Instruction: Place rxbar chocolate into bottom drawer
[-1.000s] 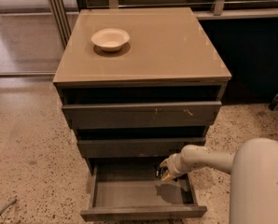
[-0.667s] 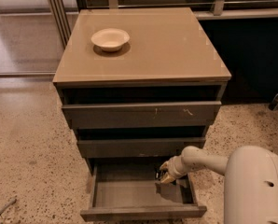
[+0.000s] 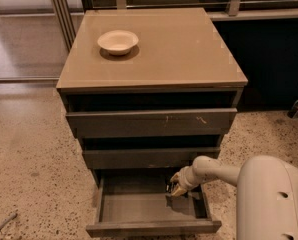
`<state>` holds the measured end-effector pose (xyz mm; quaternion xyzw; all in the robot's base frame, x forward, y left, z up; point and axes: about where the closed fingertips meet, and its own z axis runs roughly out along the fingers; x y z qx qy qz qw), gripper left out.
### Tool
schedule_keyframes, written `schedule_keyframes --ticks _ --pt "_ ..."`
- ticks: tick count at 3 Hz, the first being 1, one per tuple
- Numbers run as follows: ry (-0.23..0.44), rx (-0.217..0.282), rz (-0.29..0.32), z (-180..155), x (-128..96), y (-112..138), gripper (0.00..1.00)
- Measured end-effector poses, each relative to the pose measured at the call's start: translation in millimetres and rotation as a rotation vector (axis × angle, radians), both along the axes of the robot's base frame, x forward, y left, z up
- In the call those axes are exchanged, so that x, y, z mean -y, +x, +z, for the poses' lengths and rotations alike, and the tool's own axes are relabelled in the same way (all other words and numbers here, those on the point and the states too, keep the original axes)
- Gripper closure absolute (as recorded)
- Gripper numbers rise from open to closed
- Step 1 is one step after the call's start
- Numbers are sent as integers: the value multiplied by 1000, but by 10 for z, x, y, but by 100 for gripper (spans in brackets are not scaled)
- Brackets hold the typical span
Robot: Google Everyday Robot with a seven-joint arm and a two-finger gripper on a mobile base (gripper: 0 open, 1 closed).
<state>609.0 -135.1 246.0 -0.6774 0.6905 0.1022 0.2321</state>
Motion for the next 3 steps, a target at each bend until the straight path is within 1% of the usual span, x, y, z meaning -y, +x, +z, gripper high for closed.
schedule_keyframes --ticks 1,2,3 --pt "-25 -17 -5 -218 91 -22 100" --pt "-18 -30 -23 -449 177 -52 100" --pt "25 -39 -45 -632 236 -71 100"
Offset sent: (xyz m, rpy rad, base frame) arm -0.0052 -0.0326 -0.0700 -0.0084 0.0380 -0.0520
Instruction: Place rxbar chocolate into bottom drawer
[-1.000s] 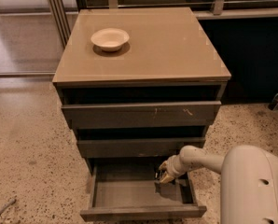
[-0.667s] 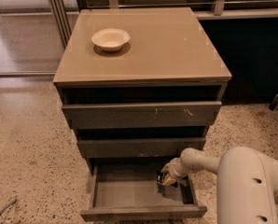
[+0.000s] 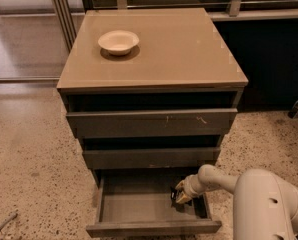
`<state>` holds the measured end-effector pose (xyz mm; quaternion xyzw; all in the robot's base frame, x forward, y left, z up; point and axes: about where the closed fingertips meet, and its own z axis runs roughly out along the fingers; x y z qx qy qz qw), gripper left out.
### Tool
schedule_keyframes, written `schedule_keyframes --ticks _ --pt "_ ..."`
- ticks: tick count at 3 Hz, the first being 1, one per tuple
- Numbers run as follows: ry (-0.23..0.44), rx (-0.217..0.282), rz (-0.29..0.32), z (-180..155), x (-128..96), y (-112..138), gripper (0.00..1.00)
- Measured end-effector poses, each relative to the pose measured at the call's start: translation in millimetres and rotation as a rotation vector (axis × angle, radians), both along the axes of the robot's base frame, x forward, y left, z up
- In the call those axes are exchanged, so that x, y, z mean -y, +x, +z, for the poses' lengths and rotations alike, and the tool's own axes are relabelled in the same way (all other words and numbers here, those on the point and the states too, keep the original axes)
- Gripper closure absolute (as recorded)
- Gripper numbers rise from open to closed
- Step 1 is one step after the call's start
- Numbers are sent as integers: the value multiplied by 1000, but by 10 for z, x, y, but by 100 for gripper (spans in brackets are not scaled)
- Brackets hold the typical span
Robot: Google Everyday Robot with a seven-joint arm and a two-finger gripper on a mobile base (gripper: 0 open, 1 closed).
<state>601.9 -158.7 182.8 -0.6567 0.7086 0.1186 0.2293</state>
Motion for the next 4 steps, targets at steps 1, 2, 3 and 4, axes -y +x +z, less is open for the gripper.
schedule_keyframes --ticks 1,2,3,4 --pt "55 3 -13 -114 17 23 100" --pt "110 5 -8 -213 -1 58 100" --pt "146 0 -2 -313 -16 78 100" --pt "168 -18 1 -464 -2 59 100"
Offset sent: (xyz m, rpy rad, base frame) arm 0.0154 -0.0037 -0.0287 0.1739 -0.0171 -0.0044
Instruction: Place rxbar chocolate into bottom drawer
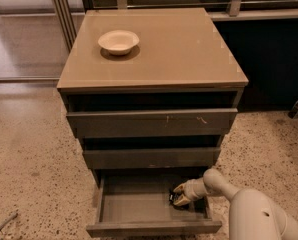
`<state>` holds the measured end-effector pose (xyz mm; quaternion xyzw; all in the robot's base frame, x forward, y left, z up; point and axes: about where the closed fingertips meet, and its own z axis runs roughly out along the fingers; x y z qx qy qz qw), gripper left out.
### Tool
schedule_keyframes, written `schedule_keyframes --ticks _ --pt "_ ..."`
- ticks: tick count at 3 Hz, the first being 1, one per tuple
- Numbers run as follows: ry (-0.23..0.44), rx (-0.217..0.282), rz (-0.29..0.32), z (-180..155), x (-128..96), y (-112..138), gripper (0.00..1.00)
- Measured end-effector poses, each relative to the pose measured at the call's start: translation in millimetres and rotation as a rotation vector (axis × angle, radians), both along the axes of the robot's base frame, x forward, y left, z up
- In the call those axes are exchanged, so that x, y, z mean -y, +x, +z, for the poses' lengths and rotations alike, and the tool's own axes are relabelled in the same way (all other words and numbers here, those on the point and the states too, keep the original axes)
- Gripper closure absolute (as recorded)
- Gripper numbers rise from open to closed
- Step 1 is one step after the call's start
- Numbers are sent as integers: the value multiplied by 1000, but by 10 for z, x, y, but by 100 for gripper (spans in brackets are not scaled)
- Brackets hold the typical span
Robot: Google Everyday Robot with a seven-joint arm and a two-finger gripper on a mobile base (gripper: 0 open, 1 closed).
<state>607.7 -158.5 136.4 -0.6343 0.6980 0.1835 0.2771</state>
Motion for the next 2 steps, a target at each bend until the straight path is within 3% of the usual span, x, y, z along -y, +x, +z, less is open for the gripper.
schedule_keyframes --ticks 1,2 --pt "1 0 -2 -16 14 11 85" --pt "1 0 -2 -16 14 11 61"
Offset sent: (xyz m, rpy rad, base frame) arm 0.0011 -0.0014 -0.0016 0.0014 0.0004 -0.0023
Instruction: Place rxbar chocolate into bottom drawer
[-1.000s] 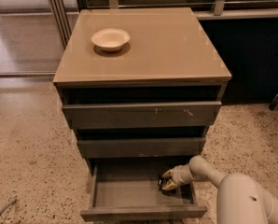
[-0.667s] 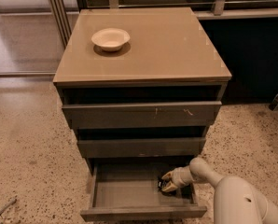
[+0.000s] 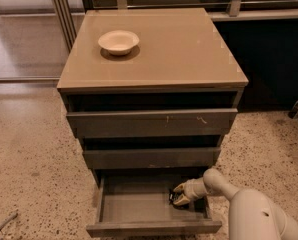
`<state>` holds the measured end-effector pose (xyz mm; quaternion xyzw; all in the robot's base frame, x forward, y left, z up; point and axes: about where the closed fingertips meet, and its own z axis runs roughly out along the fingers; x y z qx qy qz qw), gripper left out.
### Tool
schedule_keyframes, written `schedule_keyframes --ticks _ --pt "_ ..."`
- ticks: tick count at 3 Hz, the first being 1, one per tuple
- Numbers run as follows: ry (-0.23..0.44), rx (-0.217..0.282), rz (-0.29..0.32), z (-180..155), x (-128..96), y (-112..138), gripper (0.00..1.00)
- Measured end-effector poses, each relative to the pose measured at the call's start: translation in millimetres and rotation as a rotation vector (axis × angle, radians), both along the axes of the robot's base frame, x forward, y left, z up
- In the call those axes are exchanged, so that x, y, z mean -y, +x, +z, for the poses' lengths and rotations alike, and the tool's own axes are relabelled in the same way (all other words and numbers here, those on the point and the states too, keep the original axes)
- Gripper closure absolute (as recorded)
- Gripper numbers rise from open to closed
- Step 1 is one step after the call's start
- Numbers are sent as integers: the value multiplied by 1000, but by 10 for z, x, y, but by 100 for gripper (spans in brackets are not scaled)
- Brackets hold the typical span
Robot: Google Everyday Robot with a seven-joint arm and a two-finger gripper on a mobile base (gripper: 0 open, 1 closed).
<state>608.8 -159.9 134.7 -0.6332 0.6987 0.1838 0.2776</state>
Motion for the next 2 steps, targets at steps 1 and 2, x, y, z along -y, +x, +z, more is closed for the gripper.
schedule_keyframes --ticks 1,2 --pt "0 0 0 0 0 0 37" --pt "0 0 0 0 -1 0 14"
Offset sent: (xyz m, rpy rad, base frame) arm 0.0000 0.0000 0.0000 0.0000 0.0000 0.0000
